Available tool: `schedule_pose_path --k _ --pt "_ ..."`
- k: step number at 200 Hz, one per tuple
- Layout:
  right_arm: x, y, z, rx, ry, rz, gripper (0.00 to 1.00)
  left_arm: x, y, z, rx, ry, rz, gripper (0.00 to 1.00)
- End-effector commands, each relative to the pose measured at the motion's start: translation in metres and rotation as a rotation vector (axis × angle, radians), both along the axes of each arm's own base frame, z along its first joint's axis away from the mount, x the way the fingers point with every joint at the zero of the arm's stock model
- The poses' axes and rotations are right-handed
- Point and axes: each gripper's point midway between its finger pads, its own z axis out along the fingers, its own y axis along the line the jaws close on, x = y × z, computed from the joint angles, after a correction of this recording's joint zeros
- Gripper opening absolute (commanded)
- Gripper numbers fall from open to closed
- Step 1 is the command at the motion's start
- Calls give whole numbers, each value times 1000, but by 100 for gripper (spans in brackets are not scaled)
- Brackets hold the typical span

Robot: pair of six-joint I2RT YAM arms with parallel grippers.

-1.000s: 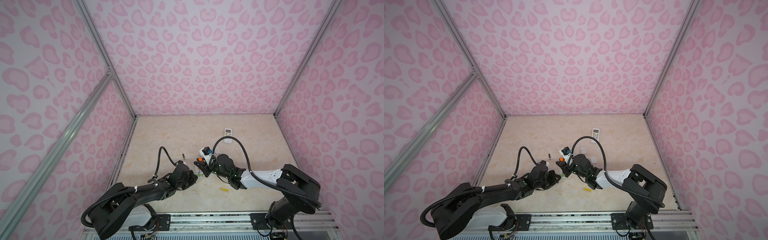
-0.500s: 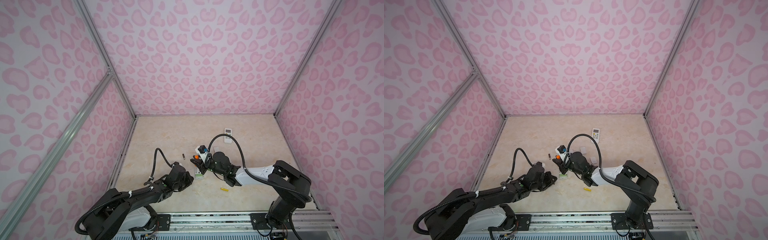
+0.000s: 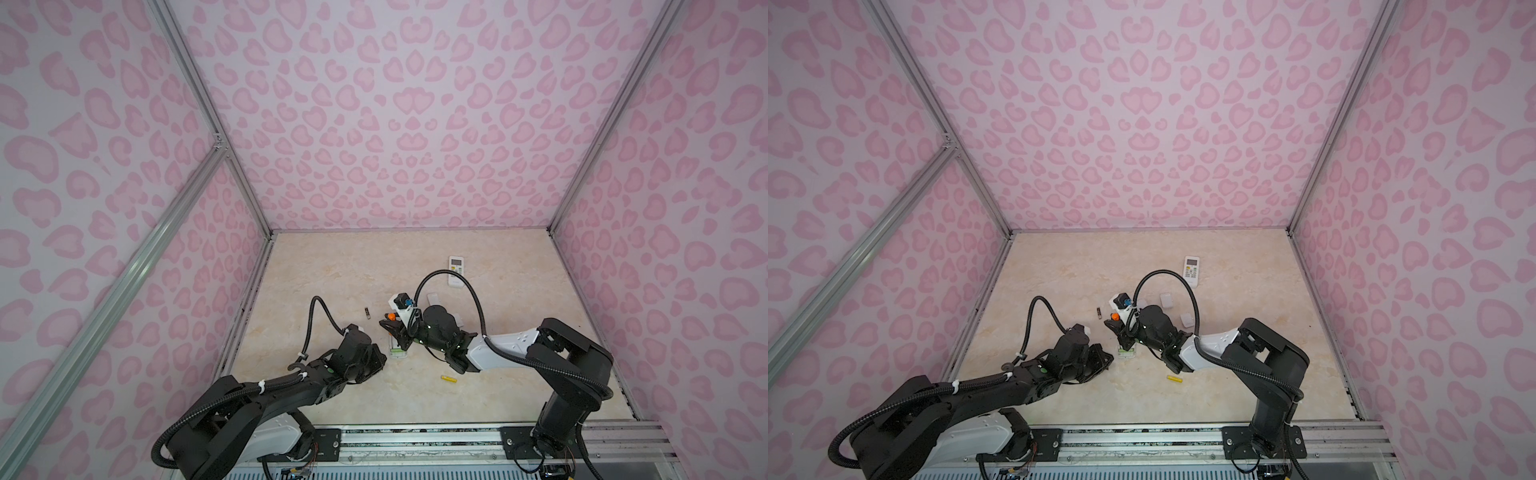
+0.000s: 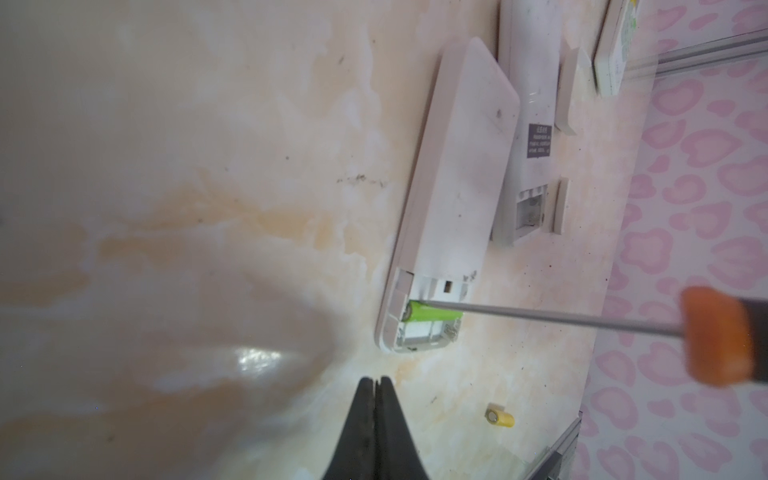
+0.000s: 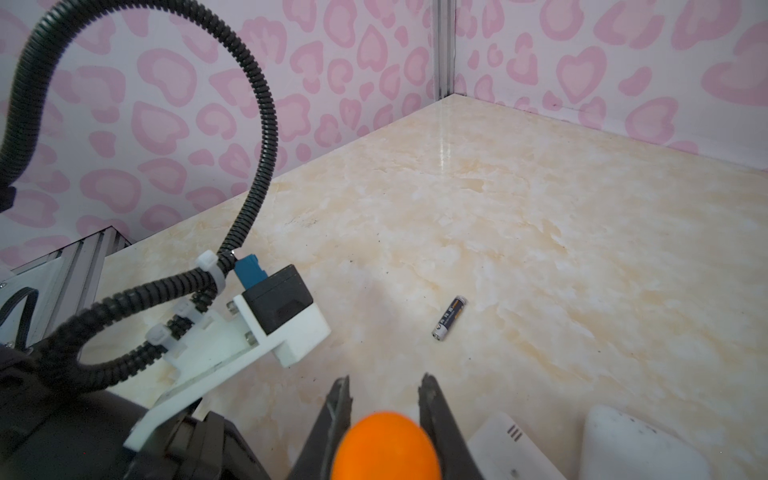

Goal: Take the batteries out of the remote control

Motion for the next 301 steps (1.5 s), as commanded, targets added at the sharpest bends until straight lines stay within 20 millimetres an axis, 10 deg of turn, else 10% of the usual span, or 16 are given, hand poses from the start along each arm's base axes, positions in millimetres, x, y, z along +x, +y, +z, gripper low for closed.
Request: schedule_pose_path --k 1,92,301 --pt "-2 -1 -7 -9 8 5 0 2 -1 0 7 -4 -4 9" --pt "-15 -13 -23 -59 -3 5 0 6 -23 0 -55 35 -9 26" --pt "-10 -54 -25 -180 127 -86 0 26 0 29 28 -60 -26 21"
